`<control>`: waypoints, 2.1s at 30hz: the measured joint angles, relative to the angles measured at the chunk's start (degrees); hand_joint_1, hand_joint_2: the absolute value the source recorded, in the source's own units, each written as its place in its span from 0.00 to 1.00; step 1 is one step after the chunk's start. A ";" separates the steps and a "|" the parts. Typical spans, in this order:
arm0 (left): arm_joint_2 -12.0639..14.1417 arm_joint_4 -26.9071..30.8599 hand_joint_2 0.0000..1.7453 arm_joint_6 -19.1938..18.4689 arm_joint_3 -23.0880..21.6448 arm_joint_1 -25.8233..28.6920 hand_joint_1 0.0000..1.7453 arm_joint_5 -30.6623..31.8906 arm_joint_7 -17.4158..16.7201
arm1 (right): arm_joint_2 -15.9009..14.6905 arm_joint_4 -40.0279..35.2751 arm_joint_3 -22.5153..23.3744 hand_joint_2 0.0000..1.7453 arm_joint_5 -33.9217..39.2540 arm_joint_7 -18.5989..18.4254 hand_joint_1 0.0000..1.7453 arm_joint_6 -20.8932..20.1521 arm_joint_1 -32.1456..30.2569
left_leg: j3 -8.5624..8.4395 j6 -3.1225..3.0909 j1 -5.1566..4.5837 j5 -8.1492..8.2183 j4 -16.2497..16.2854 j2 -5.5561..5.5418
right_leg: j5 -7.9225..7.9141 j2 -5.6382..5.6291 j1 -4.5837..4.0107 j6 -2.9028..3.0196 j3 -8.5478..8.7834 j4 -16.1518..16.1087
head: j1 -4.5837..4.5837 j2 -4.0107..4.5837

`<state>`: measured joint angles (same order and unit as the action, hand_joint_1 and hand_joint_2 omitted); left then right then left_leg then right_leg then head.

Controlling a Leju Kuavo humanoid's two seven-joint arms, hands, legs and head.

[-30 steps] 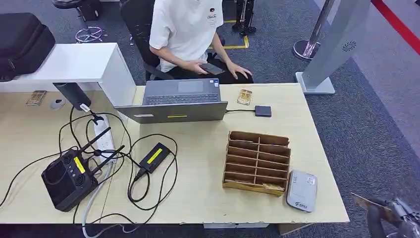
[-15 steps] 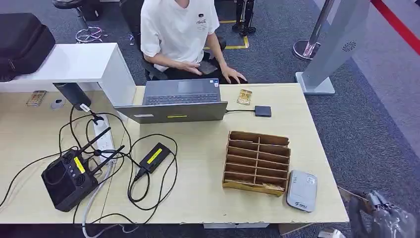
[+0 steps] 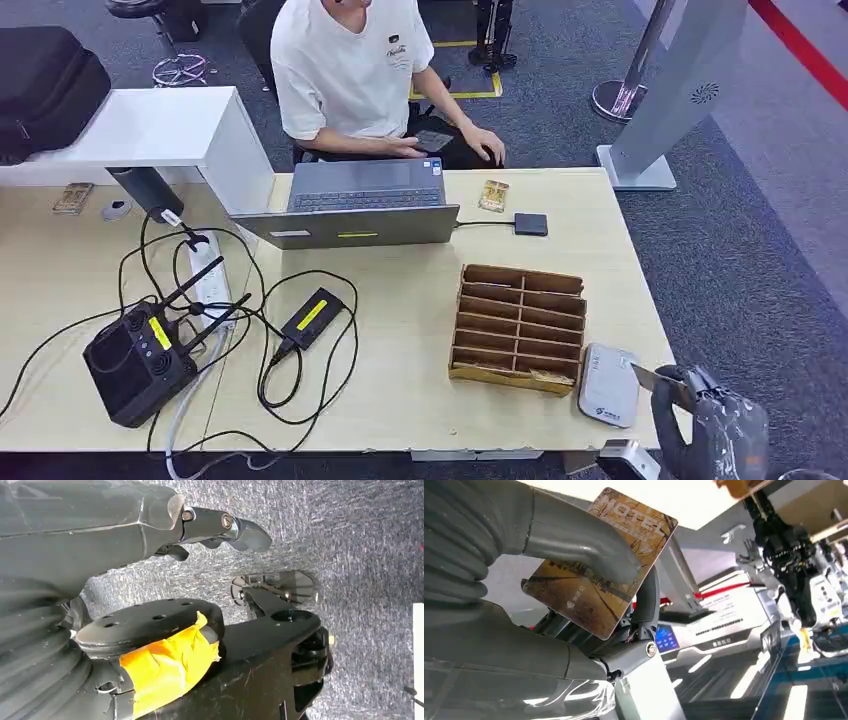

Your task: Pass the card to the sensor for recognition and then transmit it.

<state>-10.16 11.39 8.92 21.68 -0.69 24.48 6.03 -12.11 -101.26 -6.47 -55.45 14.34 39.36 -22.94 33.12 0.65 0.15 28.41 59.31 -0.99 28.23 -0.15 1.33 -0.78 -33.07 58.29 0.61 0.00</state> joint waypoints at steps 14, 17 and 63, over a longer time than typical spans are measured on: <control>-0.13 0.00 1.00 0.46 -0.66 -0.04 0.00 1.75 9.79 | -0.85 5.47 -5.03 1.00 -0.48 -1.68 1.00 0.04 1.43 | 0.00 0.00 0.00 0.00 0.00 0.00 | 0.00 0.00 0.00 0.00 0.00 0.00 | 0.00 0.00; -0.11 0.00 1.00 -1.90 -0.68 0.01 0.00 1.03 8.96 | -0.85 6.51 -5.10 1.00 -0.48 -1.47 1.00 0.04 1.54 | 0.01 0.00 0.00 0.00 0.00 0.00 | 0.00 0.00 0.00 0.00 0.00 0.00 | 0.00 0.00; 0.26 0.00 1.00 -7.30 -0.63 0.00 0.00 2.12 3.67 | 4.09 24.48 1.90 1.00 0.08 3.85 1.00 0.31 10.42 | 0.00 0.01 0.01 -0.01 0.00 0.02 | -0.02 -0.03 -0.01 0.00 -0.01 0.01 | 0.02 0.00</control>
<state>-9.90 11.39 1.62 21.05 -0.69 26.60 9.70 -8.02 -76.78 -4.57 -55.36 18.18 39.67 -12.52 33.12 0.66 0.16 28.41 59.31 -0.97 28.21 -0.18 1.33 -0.78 -33.08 58.30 0.63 0.00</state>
